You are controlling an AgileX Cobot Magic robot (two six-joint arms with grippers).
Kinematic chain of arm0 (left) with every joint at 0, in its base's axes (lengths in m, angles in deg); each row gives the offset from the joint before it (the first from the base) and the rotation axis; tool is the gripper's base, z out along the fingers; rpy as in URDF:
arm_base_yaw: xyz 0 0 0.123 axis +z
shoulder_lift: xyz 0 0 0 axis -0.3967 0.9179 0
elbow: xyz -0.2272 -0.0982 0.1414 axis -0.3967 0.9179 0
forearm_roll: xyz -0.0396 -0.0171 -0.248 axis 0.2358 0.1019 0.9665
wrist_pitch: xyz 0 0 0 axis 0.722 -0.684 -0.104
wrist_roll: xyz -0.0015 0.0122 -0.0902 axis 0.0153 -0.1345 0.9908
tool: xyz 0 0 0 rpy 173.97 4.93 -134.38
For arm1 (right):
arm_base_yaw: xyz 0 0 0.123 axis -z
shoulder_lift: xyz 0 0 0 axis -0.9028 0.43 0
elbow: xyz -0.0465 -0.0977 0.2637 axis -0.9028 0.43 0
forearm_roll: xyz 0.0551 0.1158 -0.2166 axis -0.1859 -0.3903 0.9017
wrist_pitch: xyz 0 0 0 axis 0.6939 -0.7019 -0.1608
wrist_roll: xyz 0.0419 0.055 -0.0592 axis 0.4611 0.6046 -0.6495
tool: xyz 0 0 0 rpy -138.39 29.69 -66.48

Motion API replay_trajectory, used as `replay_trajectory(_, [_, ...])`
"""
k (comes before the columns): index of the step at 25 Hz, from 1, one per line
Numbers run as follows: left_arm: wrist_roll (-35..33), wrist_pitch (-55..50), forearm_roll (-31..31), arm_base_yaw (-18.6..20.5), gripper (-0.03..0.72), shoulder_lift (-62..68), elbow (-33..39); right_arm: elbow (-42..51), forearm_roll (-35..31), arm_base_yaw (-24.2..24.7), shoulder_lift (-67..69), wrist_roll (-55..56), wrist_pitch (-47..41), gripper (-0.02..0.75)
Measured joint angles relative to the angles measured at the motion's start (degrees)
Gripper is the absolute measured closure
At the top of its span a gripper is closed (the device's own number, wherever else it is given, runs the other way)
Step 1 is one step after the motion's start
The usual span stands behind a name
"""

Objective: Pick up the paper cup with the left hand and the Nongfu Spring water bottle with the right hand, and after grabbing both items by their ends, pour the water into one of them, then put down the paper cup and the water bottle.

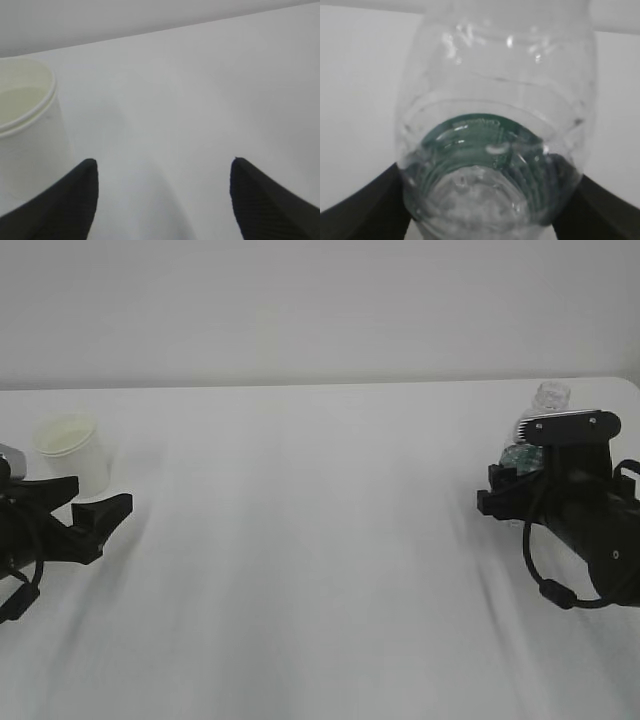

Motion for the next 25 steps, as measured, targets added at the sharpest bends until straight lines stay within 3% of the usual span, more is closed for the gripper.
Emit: replay_trajectory(25, [1.08,-4.45,1.13,0.00,0.101,-10.62,0.12,0.21,-0.19,0.00,-11.67,-0.27,-18.88,0.162])
